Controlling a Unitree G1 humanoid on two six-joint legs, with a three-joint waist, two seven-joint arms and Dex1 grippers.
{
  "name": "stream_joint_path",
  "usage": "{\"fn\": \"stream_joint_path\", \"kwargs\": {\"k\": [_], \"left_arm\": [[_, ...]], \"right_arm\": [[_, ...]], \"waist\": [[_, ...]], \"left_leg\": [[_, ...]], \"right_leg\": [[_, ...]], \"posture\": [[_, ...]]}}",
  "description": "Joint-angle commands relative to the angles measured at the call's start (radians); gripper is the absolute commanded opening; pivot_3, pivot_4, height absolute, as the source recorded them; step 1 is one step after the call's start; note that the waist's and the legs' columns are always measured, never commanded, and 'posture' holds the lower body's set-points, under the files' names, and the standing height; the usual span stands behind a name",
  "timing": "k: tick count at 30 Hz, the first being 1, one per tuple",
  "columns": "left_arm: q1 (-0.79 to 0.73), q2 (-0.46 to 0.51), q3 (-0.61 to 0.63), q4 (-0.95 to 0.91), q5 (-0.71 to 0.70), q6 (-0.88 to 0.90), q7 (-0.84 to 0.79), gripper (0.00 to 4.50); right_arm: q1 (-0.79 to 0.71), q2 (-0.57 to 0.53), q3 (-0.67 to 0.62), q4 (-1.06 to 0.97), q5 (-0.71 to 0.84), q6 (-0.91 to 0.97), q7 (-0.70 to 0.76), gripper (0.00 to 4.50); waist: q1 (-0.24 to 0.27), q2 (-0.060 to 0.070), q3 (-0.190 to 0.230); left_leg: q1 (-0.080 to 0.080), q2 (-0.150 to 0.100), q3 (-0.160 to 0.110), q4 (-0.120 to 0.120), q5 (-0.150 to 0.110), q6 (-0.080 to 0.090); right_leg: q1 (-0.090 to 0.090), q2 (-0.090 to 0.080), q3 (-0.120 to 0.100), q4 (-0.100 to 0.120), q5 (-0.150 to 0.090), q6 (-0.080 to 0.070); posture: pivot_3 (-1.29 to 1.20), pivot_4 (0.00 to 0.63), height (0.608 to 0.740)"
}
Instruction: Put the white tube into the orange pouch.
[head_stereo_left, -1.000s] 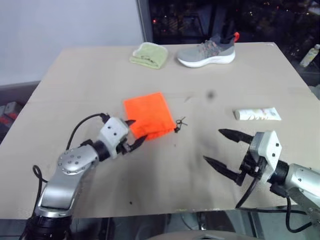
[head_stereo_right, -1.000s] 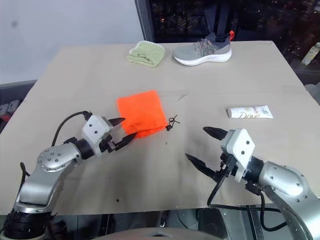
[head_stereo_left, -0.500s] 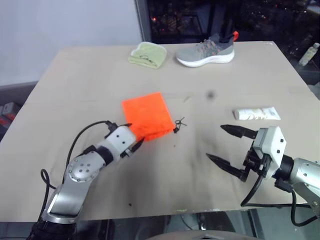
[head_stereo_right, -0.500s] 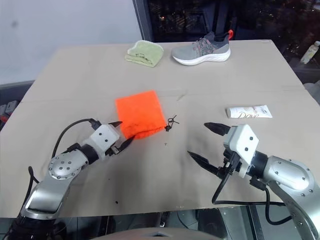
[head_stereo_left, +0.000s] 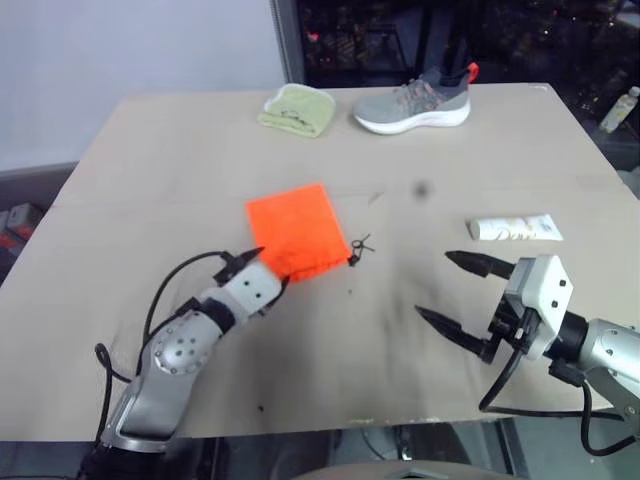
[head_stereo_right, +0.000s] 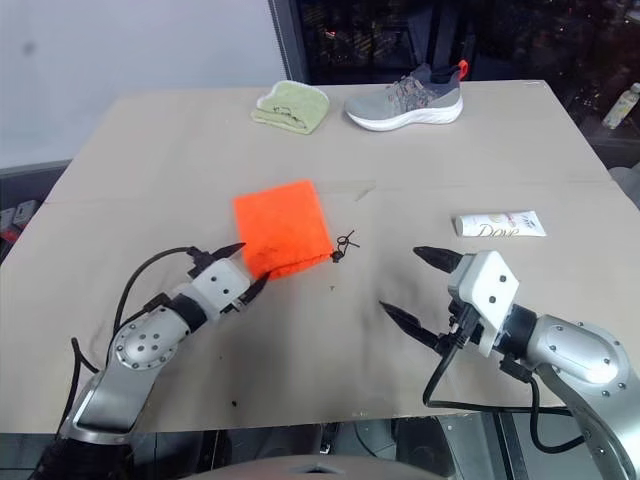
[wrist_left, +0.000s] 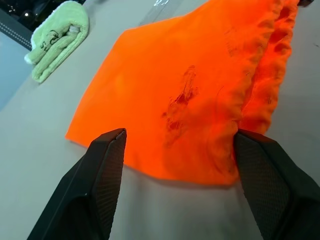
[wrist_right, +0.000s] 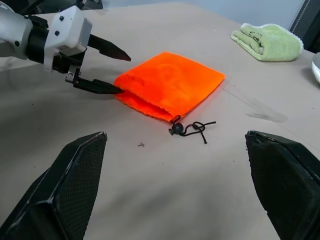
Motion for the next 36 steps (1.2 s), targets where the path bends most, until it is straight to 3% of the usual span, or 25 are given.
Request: {"fn": "stream_joint_path", "kwargs": {"k": [1,3,5,7,12,19,22,26,31,36], "left_arm": [[-0.061,-0.02,-0.022,0.034,0.048,0.019,0.026,3.39],[-0.074,-0.028,-0.032,0.047,0.061,0.024,0.027,3.39],[-0.084,-0.04,-0.037,0.055,0.063,0.034,0.024,2.87],[-0.088,-0.056,-0.028,0.051,0.038,0.049,0.018,2.16],[-0.129,-0.123,0.095,-0.067,-0.256,0.245,-0.095,0.06],[-0.299,-0.091,0.227,-0.103,-0.596,0.607,-0.191,0.06],[-0.372,-0.086,0.261,-0.076,-0.674,0.692,-0.186,0.06],[-0.433,-0.063,0.266,-0.039,-0.723,0.739,-0.189,0.06],[-0.495,-0.058,0.236,-0.002,-0.734,0.735,-0.18,0.06],[-0.508,-0.08,0.22,-0.006,-0.73,0.733,-0.148,0.06]], "right_arm": [[-0.004,-0.001,-0.004,-0.028,-0.01,-0.021,-0.01,4.5],[-0.004,0.0,-0.001,-0.026,-0.014,-0.021,-0.012,4.5],[-0.003,0.003,0.001,-0.028,-0.017,-0.02,-0.017,4.5],[0.0,0.006,0.005,-0.031,-0.022,-0.017,-0.025,4.5],[0.004,0.014,0.022,-0.034,-0.04,0.014,-0.069,4.5],[-0.085,-0.014,0.113,0.036,-0.187,0.104,-0.177,4.5],[-0.162,-0.051,0.171,0.12,-0.317,0.116,-0.218,4.5],[-0.326,-0.049,0.208,0.276,-0.352,0.242,-0.231,4.5],[-0.482,-0.283,0.399,0.518,-0.615,0.179,-0.135,4.5],[-0.534,-0.419,0.443,0.662,-0.68,0.089,0.039,4.5]], "waist": [[0.002,0.0,0.0],[0.002,0.0,0.0],[-0.001,0.0,0.0],[-0.002,0.0,0.0],[-0.002,0.0,0.0],[-0.006,-0.001,0.0],[-0.008,-0.001,0.0],[-0.009,-0.001,0.0],[-0.002,-0.001,0.0],[-0.005,-0.001,0.001]], "left_leg": [[0.0,0.0,0.0,0.0,0.0,0.0],[0.0,0.0,0.0,0.0,0.0,0.0],[0.0,0.0,0.0,0.0,0.0,0.0],[0.0,0.0,0.001,0.0,0.0,0.0],[0.0,0.0,0.0,0.0,0.0,0.0],[0.0,-0.001,0.0,0.001,0.0,0.0],[0.0,-0.001,0.001,0.001,0.0,0.0],[0.0,-0.002,0.001,0.001,0.0,0.0],[-0.002,-0.004,0.0,0.001,0.0,0.0],[-0.004,-0.004,0.0,0.001,0.0,0.0]], "right_leg": [[0.0,0.0,0.0,0.0,0.0,0.0],[0.0,0.001,-0.001,0.0,0.0,0.0],[0.0,0.0,-0.001,0.0,0.0,0.0],[0.0,0.0,-0.001,0.0,0.0,0.0],[0.0,0.0,0.0,0.0,0.0,0.0],[0.0,0.002,-0.004,0.001,0.0,0.0],[0.0,0.002,-0.004,0.001,0.0,0.0],[-0.001,0.002,-0.004,0.001,0.0,0.0],[-0.002,0.001,-0.004,0.0,0.0,0.0],[-0.002,0.0,-0.004,-0.002,0.0,0.0]], "posture": [[0.0,0.15,0.74],[0.0,0.15,0.74],[0.0,0.15,0.74],[0.0,0.15,0.74],[0.0,0.15,0.74],[0.0,0.15,0.74],[0.0,0.15,0.74],[0.0,0.15,0.74],[0.0,0.15,0.74],[0.0,0.15,0.74]]}}
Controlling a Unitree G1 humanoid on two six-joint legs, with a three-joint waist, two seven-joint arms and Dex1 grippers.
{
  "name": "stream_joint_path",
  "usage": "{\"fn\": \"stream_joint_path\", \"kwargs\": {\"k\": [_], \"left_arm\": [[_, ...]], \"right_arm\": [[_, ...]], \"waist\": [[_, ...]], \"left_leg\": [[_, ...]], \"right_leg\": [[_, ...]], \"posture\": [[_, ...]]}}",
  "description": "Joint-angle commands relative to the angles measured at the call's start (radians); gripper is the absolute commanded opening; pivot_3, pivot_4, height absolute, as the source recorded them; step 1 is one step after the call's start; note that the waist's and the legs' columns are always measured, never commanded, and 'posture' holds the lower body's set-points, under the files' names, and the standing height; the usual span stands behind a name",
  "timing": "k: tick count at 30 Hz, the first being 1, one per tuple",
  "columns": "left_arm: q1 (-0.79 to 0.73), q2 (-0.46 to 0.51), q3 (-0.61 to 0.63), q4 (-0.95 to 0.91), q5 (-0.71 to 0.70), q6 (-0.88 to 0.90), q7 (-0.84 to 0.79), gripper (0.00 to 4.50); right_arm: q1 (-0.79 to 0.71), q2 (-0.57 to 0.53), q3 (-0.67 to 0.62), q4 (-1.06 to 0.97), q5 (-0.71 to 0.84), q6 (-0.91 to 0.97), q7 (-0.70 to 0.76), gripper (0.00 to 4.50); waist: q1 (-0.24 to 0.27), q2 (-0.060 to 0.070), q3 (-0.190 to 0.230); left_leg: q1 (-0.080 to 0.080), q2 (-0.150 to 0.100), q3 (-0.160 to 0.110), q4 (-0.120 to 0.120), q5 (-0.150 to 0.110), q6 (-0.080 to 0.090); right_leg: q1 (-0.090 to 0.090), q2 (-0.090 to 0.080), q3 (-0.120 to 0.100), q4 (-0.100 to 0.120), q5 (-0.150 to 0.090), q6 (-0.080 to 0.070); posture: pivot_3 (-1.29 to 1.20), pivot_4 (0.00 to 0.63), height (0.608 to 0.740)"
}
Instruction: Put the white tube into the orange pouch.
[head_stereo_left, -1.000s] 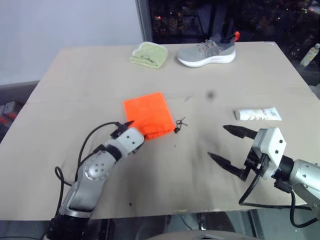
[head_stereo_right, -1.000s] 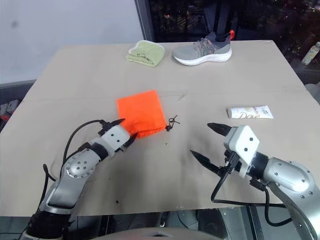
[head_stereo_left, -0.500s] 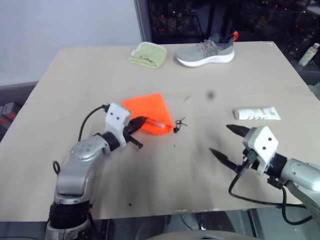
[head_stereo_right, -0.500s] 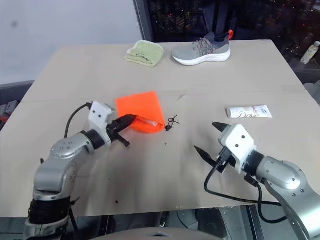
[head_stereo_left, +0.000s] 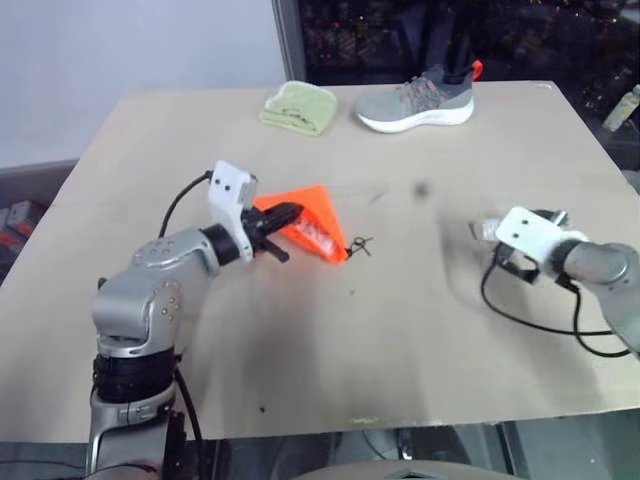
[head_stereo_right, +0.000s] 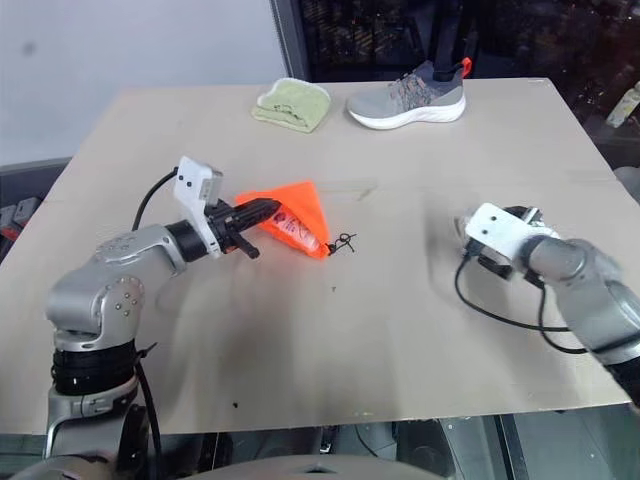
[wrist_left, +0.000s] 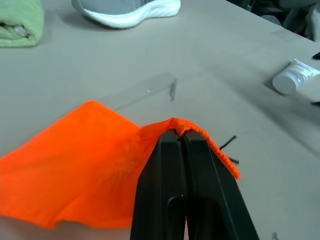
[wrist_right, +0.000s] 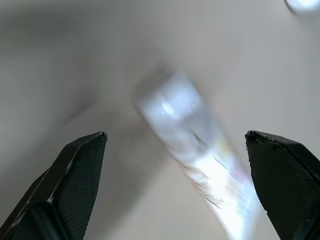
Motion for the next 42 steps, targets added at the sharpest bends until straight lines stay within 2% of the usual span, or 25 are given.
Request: {"fn": "stream_joint_path", "kwargs": {"k": [1,3,7,11,16,19,26,27,32,37,42], "left_arm": [[0.0,-0.008,-0.004,-0.037,-0.017,-0.011,0.023,0.06],[0.012,-0.018,-0.002,-0.053,-0.02,-0.009,0.039,0.06],[0.038,-0.041,0.007,-0.094,-0.039,0.002,0.074,0.06],[0.058,-0.047,0.011,-0.117,-0.052,0.002,0.098,0.06],[0.08,-0.042,0.02,-0.128,-0.063,-0.005,0.115,0.06],[0.096,-0.031,0.022,-0.128,-0.062,-0.014,0.117,0.0],[0.119,-0.001,0.029,-0.111,-0.063,-0.033,0.107,0.0],[0.119,0.003,0.029,-0.106,-0.062,-0.036,0.106,0.0],[0.124,0.013,0.031,-0.101,-0.067,-0.043,0.108,0.0],[0.123,0.01,0.037,-0.096,-0.073,-0.045,0.114,0.0],[0.135,0.005,0.036,-0.108,-0.085,-0.043,0.116,0.0]], "right_arm": [[-0.034,-0.065,0.018,0.078,-0.071,-0.085,0.103,4.5],[-0.061,-0.07,0.038,0.147,-0.111,-0.141,0.13,4.5],[-0.216,0.032,0.119,0.43,-0.228,-0.324,0.119,4.5],[-0.317,0.122,0.144,0.66,-0.303,-0.481,0.08,4.5],[-0.362,0.189,0.151,0.827,-0.342,-0.592,0.122,4.5],[-0.368,0.219,0.128,0.876,-0.323,-0.62,0.163,3.61],[-0.371,0.258,0.074,0.898,-0.315,-0.724,0.162,0.43],[-0.37,0.263,0.064,0.893,-0.316,-0.727,0.155,0.01],[-0.329,0.283,-0.043,0.748,-0.225,-0.643,0.189,0.01],[-0.207,0.292,-0.142,0.274,-0.079,-0.336,0.293,0.01],[-0.144,0.345,-0.162,-0.118,-0.005,-0.013,0.266,0.01]], "waist": [[-0.005,0.0,0.0],[-0.008,0.0,0.0],[-0.017,-0.001,0.001],[-0.018,-0.002,0.0],[-0.026,-0.007,-0.002],[-0.028,-0.013,-0.006],[-0.033,-0.014,-0.007],[-0.033,-0.014,-0.007],[-0.032,-0.013,-0.006],[-0.027,-0.011,-0.005],[-0.024,-0.01,-0.005]], "left_leg": [[0.0,0.0,0.0,0.0,0.0,0.0],[0.001,0.001,0.001,0.0,0.0,0.0],[0.003,0.002,0.005,0.0,0.0,0.0],[0.003,0.003,0.005,0.001,0.0,0.0],[0.004,0.003,0.006,0.002,0.0,0.0],[0.006,0.004,0.006,0.002,0.0,0.0],[0.007,0.005,0.009,0.004,0.0,-0.001],[0.007,0.005,0.009,0.004,0.0,-0.001],[0.006,0.006,0.009,0.003,0.0,-0.001],[-0.001,0.006,0.008,0.002,0.0,-0.001],[-0.013,0.005,0.008,0.003,0.0,-0.001]], "right_leg": [[0.0,0.0,0.001,0.0,0.0,0.0],[0.0,-0.001,0.001,0.0,0.0,0.0],[0.0,-0.001,0.005,0.002,0.0,0.0],[0.0,0.0,0.004,0.003,0.0,0.0],[0.001,0.0,0.006,0.002,0.001,0.001],[0.002,0.001,0.006,0.002,0.003,0.0],[0.002,0.002,0.009,0.003,0.007,0.001],[0.002,0.002,0.009,0.003,0.007,0.001],[0.001,0.003,0.01,0.002,0.007,0.0],[-0.007,0.002,0.013,0.002,0.007,0.0],[-0.02,0.002,0.014,0.003,0.007,0.0]], "posture": [[0.0,0.15,0.74],[0.0,0.15,0.74],[0.0,0.15,0.74],[0.0,0.15,0.74],[0.0,0.15,0.74],[0.0,0.15,0.74],[0.0,0.15,0.74],[0.0,0.15,0.74],[0.0,0.15,0.74],[0.0,0.15,0.74],[0.0,0.15,0.74]]}}
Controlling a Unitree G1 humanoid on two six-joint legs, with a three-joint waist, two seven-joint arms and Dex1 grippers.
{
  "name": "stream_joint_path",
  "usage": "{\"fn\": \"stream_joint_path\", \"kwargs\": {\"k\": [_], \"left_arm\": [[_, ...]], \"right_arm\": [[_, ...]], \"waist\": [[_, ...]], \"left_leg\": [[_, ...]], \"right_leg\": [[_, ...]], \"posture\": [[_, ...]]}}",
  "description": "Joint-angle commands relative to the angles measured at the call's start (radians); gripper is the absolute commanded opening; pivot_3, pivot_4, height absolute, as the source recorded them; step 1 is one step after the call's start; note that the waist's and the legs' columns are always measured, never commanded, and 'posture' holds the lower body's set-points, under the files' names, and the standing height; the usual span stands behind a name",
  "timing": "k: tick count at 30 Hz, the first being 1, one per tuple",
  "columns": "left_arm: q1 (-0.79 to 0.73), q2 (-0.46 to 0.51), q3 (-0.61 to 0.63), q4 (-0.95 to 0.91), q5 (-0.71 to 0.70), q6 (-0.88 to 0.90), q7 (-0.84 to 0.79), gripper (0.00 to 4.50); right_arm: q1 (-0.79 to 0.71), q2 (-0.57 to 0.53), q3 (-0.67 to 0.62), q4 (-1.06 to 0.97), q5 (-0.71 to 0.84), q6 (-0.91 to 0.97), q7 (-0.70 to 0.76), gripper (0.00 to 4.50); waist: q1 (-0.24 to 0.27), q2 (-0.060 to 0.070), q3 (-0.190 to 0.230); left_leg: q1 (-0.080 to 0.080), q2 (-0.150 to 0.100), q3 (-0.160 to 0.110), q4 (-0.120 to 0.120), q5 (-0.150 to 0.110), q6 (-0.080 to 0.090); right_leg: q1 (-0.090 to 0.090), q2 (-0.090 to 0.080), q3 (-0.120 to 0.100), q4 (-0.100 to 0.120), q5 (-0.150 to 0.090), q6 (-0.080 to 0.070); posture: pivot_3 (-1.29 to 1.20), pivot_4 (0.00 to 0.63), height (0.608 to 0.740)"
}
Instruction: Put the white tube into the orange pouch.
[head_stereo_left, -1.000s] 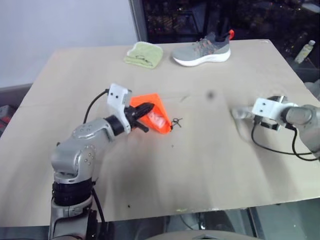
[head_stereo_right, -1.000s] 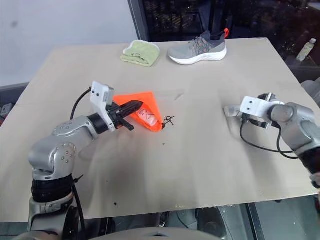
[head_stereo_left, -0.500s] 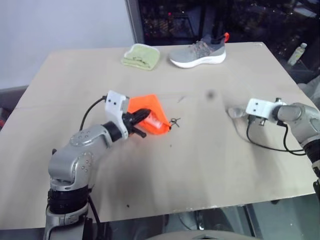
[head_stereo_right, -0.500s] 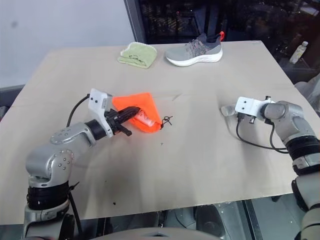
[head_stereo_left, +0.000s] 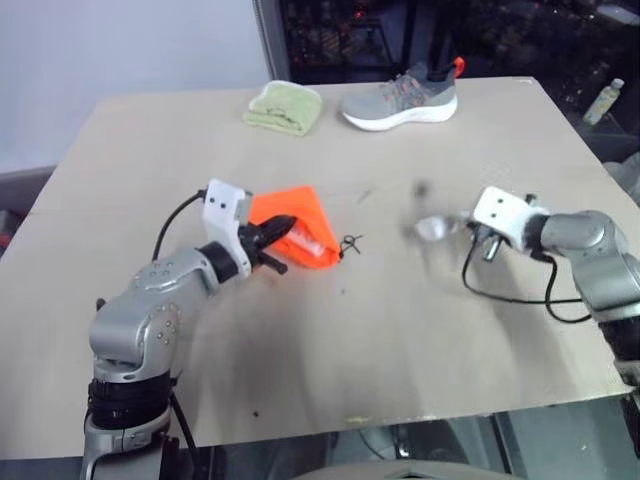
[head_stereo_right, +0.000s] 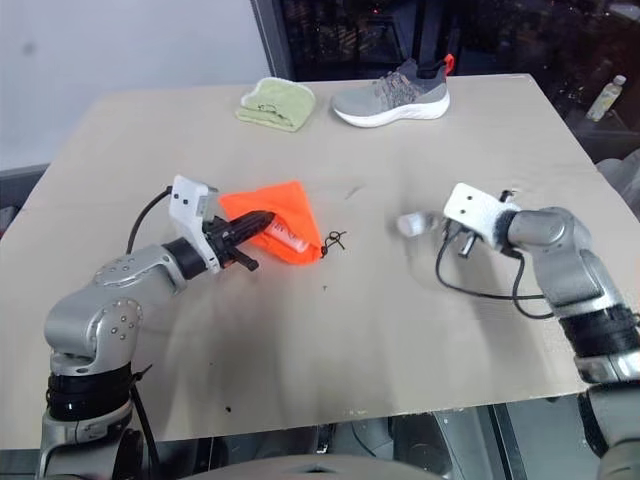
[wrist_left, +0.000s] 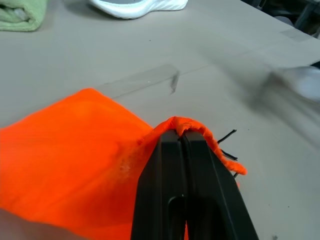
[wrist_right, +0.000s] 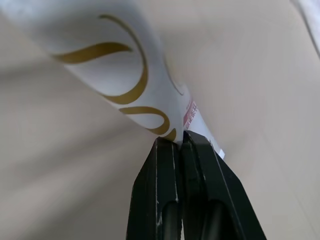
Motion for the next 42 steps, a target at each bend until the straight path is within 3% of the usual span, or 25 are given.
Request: {"fn": "stream_joint_path", "kwargs": {"k": [1,7,12,16,19,22,27,31,37,42], "left_arm": [[0.008,0.005,0.021,-0.037,-0.021,-0.016,-0.003,0.0],[0.04,0.034,0.021,-0.052,-0.028,-0.048,-0.049,0.0],[0.078,0.084,0.037,-0.045,-0.04,-0.079,-0.121,0.0],[0.084,0.12,0.034,-0.014,-0.023,-0.11,-0.147,0.0],[0.087,0.123,0.029,-0.013,-0.023,-0.12,-0.146,0.0],[0.094,0.119,0.02,-0.022,-0.021,-0.126,-0.142,0.0],[0.094,0.115,0.01,-0.027,-0.022,-0.131,-0.134,0.0],[0.098,0.112,0.007,-0.031,-0.025,-0.131,-0.13,0.0],[0.109,0.106,0.008,-0.046,-0.033,-0.127,-0.125,0.0],[0.115,0.099,0.009,-0.061,-0.04,-0.124,-0.117,0.0]], "right_arm": [[0.004,0.041,-0.053,-0.253,0.063,0.231,-0.034,0.01],[-0.016,0.174,0.009,-0.526,0.194,0.6,-0.084,0.01],[-0.101,0.2,0.042,-0.577,0.277,0.777,-0.117,0.01],[-0.09,-0.023,0.292,-0.518,0.089,0.607,-0.214,0.01],[-0.063,-0.086,0.384,-0.464,0.041,0.501,-0.209,0.01],[-0.033,-0.051,0.425,-0.379,0.021,0.431,-0.22,0.85],[-0.007,-0.098,0.441,-0.351,-0.064,0.19,-0.196,3.26],[0.012,-0.202,0.399,-0.285,-0.115,-0.15,-0.132,3.26],[-0.069,-0.168,0.399,-0.037,-0.154,-0.476,-0.028,3.26],[-0.176,-0.082,0.401,0.19,-0.158,-0.609,0.073,3.26]], "waist": [[0.002,0.0,0.0],[0.009,0.0,0.0],[0.016,0.0,0.0],[0.027,0.0,0.0],[0.022,0.0,0.0],[0.01,0.0,0.0],[0.012,0.0,0.0],[0.02,0.0,0.0],[0.015,0.0,0.0],[0.015,0.0,0.0]], "left_leg": [[-0.001,0.0,0.0,0.0,0.0,0.0],[-0.001,0.0,-0.001,0.0,0.0,0.0],[-0.001,-0.001,0.0,0.0,0.0,0.0],[-0.001,-0.002,-0.002,0.0,0.0,0.0],[-0.001,-0.003,-0.001,0.0,0.0,0.0],[-0.001,-0.001,0.0,-0.001,0.0,0.0],[0.0,-0.001,0.0,0.0,0.0,0.0],[-0.001,-0.002,-0.001,0.0,0.0,0.0],[0.0,-0.001,0.0,0.0,0.0,0.0],[0.0,-0.001,0.0,0.0,0.0,0.0]], "right_leg": [[0.0,0.0,0.0,0.0,0.0,0.0],[-0.001,0.0,0.0,0.0,0.0,0.0],[-0.001,0.0,-0.001,0.0,0.0,0.0],[-0.002,-0.001,-0.003,-0.001,0.0,0.0],[-0.002,-0.003,-0.004,-0.001,0.0,0.0],[-0.002,-0.001,-0.002,0.0,0.0,0.0],[-0.002,0.0,-0.002,0.001,0.0,0.0],[-0.002,-0.001,-0.003,0.0,0.0,0.0],[-0.002,0.0,-0.002,0.001,0.0,0.0],[-0.002,0.0,-0.002,0.001,0.0,0.0]], "posture": [[0.0,0.15,0.74],[0.0,0.15,0.74],[0.0,0.15,0.74],[0.0,0.15,0.74],[0.0,0.15,0.74],[0.0,0.15,0.74],[0.0,0.15,0.74],[0.0,0.15,0.74],[0.0,0.15,0.74],[0.0,0.15,0.74]]}}
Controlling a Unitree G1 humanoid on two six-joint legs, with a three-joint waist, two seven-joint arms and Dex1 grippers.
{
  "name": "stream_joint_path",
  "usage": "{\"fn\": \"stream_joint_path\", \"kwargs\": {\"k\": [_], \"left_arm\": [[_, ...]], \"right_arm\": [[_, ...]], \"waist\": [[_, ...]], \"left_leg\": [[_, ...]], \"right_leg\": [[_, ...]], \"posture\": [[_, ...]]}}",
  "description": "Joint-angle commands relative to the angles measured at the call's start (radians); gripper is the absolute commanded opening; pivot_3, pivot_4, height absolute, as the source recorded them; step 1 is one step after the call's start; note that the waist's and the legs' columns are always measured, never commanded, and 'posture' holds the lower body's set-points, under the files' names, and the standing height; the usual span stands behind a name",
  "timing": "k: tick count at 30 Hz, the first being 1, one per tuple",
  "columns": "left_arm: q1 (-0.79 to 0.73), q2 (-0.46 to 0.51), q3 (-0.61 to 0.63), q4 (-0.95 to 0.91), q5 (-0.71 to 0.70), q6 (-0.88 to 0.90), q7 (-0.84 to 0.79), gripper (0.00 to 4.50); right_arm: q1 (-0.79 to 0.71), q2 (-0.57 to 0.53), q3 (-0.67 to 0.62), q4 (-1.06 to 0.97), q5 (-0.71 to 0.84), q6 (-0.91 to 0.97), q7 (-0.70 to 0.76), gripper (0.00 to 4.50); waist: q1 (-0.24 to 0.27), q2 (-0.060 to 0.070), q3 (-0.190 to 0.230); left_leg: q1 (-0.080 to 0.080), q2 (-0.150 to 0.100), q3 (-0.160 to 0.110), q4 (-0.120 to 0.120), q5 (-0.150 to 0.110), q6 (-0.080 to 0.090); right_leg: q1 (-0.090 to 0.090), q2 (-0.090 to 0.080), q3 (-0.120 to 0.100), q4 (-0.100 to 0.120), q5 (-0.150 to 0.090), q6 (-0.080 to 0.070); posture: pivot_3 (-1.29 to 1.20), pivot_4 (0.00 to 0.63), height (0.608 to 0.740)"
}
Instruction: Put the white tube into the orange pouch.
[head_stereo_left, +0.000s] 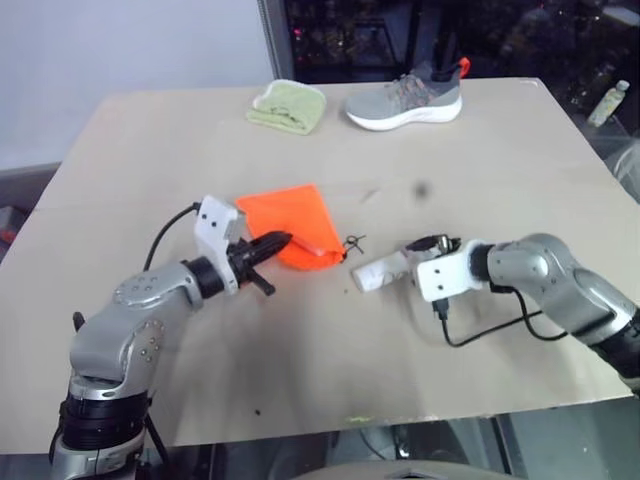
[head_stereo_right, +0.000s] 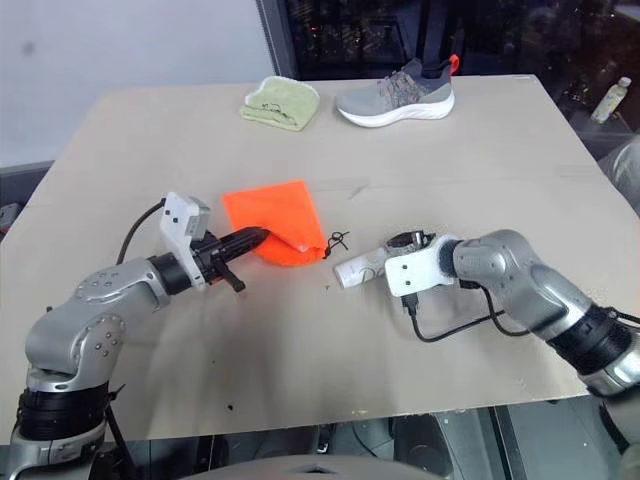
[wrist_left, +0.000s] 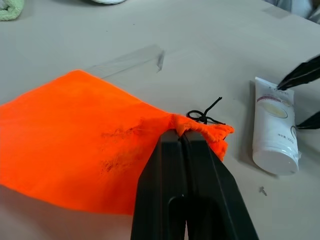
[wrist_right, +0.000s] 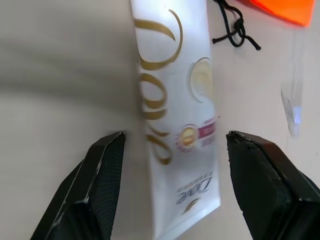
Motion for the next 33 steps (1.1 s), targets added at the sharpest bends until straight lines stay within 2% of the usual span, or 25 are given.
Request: {"fn": "stream_joint_path", "kwargs": {"k": [1,4,11,16,18,19,23,27,31,33], "left_arm": [[0.007,-0.004,0.015,-0.062,-0.02,-0.012,0.008,0.0],[0.013,-0.008,0.018,-0.072,-0.028,-0.01,0.018,0.0],[0.033,-0.017,0.013,-0.095,-0.035,-0.015,0.031,0.0],[0.036,-0.026,0.01,-0.098,-0.036,-0.018,0.04,0.0],[0.032,-0.029,0.008,-0.096,-0.038,-0.017,0.044,0.0],[0.03,-0.031,0.008,-0.095,-0.039,-0.017,0.046,0.0],[0.031,-0.035,0.006,-0.092,-0.037,-0.019,0.05,0.0],[0.031,-0.039,0.004,-0.09,-0.035,-0.021,0.052,0.0],[0.021,-0.051,0.009,-0.083,-0.042,-0.017,0.065,0.0],[0.012,-0.058,0.019,-0.077,-0.056,-0.009,0.072,0.0]], "right_arm": [[-0.076,0.055,-0.019,0.125,-0.007,-0.094,0.065,3.26],[-0.107,0.094,-0.019,0.183,0.009,-0.117,0.138,3.26],[-0.197,0.203,0.019,0.365,0.021,-0.044,0.354,3.26],[-0.228,0.268,0.043,0.472,-0.003,-0.019,0.447,3.26],[-0.207,0.269,0.042,0.452,0.009,0.073,0.5,2.75],[-0.195,0.266,0.036,0.43,0.018,0.126,0.522,2.58],[-0.144,0.238,-0.022,0.294,0.034,0.358,0.522,0.9],[-0.095,0.206,-0.075,0.098,0.053,0.618,0.498,0.9],[-0.058,0.233,-0.205,-0.219,0.195,1.153,0.445,0.9],[-0.074,0.304,-0.298,-0.337,0.264,1.455,0.4,0.9]], "waist": [[0.0,0.0,0.0],[0.0,0.0,0.0],[-0.013,0.0,0.0],[-0.023,-0.001,-0.002],[-0.022,-0.001,-0.002],[-0.021,-0.001,-0.002],[-0.013,-0.002,-0.004],[0.0,-0.002,-0.004],[0.009,-0.002,-0.004],[0.004,-0.001,-0.003]], "left_leg": [[0.0,0.0,0.0,0.0,0.0,0.0],[0.0,0.0,0.0,0.0,0.0,0.0],[0.002,0.0,-0.001,0.0,0.0,0.0],[0.003,0.0,-0.001,0.0,0.0,0.0],[0.004,0.0,-0.001,0.0,0.0,0.0],[0.006,0.0,-0.002,-0.001,0.0,0.0],[0.011,0.0,-0.002,-0.002,0.0,0.0],[0.012,0.0,-0.002,-0.002,0.0,0.0],[0.011,0.0,-0.003,-0.002,0.0,0.0],[0.007,0.0,-0.003,-0.001,0.0,0.0]], "right_leg": [[0.0,0.0,0.0,0.0,0.0,0.0],[0.0,0.0,0.0,0.0,0.0,0.0],[0.002,0.0,0.0,0.0,0.0,0.0],[0.002,0.0,0.0,0.0,0.0,0.0],[0.004,0.0,0.0,0.0,0.0,0.0],[0.007,0.0,-0.001,-0.001,0.0,0.0],[0.01,-0.001,-0.001,-0.002,0.0,0.0],[0.011,-0.001,0.0,-0.001,0.0,0.0],[0.011,-0.001,0.001,-0.002,0.0,0.0],[0.007,-0.001,0.003,-0.001,0.0,0.0]], "posture": [[0.0,0.15,0.74],[0.0,0.15,0.74],[0.0,0.15,0.74],[0.0,0.15,0.74],[0.0,0.15,0.74],[0.0,0.15,0.74],[0.0,0.15,0.74],[0.0,0.15,0.74],[0.0,0.15,0.74],[0.0,0.15,0.74]]}}
